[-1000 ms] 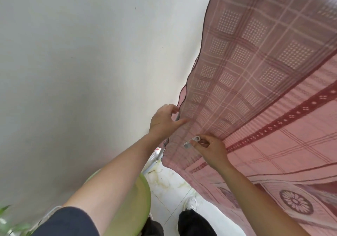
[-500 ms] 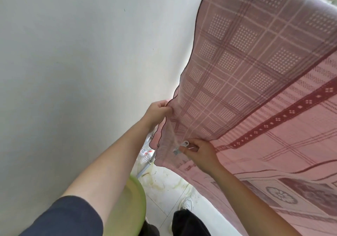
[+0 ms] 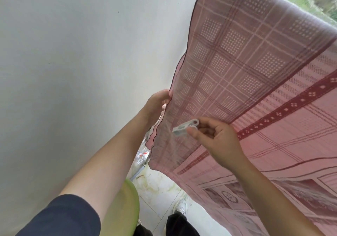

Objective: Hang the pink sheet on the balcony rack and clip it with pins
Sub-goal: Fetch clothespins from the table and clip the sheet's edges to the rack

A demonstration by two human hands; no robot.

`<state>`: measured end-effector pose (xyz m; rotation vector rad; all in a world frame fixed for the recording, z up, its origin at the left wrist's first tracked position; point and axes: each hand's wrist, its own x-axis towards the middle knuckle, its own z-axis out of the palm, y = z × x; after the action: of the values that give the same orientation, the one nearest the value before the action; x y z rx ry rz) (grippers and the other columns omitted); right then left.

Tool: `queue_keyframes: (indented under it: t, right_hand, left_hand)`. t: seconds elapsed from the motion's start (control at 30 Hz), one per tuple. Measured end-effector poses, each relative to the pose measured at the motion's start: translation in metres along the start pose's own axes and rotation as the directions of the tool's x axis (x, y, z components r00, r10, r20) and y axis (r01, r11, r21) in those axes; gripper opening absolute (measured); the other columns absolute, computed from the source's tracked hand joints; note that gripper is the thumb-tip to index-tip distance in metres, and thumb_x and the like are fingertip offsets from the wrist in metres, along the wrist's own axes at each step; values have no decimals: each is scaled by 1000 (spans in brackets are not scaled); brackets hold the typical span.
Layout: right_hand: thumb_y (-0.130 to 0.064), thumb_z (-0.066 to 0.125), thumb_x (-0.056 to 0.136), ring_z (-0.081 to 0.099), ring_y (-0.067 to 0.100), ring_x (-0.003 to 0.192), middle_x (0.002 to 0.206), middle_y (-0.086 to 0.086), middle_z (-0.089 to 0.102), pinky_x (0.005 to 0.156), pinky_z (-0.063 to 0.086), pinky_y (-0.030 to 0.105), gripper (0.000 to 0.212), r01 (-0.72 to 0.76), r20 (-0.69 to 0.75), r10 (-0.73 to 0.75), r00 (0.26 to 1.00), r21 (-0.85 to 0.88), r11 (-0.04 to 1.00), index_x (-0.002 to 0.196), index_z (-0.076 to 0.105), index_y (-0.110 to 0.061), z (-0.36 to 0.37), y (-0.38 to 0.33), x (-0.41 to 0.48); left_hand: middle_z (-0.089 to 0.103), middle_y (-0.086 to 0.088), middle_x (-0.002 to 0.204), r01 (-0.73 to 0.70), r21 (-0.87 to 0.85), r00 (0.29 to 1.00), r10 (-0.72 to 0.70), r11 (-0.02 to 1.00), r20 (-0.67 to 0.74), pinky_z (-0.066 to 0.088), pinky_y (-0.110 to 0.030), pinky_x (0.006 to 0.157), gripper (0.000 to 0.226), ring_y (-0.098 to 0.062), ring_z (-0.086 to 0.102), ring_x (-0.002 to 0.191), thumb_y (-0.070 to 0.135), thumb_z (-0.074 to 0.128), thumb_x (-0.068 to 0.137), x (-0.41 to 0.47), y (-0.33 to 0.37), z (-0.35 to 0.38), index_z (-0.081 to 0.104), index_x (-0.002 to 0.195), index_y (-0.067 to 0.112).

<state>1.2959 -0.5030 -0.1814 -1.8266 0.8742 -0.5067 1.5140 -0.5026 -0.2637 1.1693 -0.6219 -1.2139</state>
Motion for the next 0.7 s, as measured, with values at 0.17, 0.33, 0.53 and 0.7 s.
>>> queue_keyframes:
  t: [0.17, 0.33, 0.53, 0.7]
  right_hand:
    - [-37, 77, 77, 72, 20, 92, 98, -3, 77, 81, 59, 26, 32, 94, -79, -88, 993, 74, 993, 106, 74, -23, -8, -33, 18]
    - [-31, 78, 82, 73, 17, 94, 100, -4, 77, 82, 58, 24, 37, 112, -91, -109, 990, 38, 993, 115, 71, -18, -11, -41, 24]
    - [-30, 80, 82, 73, 11, 91, 99, -6, 76, 76, 56, 17, 33, 146, -134, -144, 980, 5, 989, 113, 71, -22, -22, -55, 27]
    - [-36, 80, 81, 73, 9, 92, 98, -10, 76, 77, 57, 18, 27, 152, -131, -150, 980, 1, 988, 106, 72, -29, -24, -68, 38]
  left_hand:
    - [70, 5, 79, -161, -239, 980, 184, 957, 76, 51, -19, 68, 16, -6, 64, 72, 28, 67, 89, 0, 15, 8, 72, 90, 12]
    - [72, -7, 106, -177, -324, 971, 218, 929, 97, 52, -30, 84, 37, -20, 67, 95, 23, 79, 78, -8, 5, 10, 70, 112, 10]
    - [73, -11, 103, -207, -266, 975, 220, 941, 18, 54, -26, 75, 29, -20, 69, 90, 20, 79, 80, -11, 6, 12, 73, 106, 10]
    - [73, -16, 99, -256, -179, 963, 236, 950, -128, 53, -22, 72, 25, -18, 69, 84, 13, 74, 84, 2, 16, 5, 71, 105, -1]
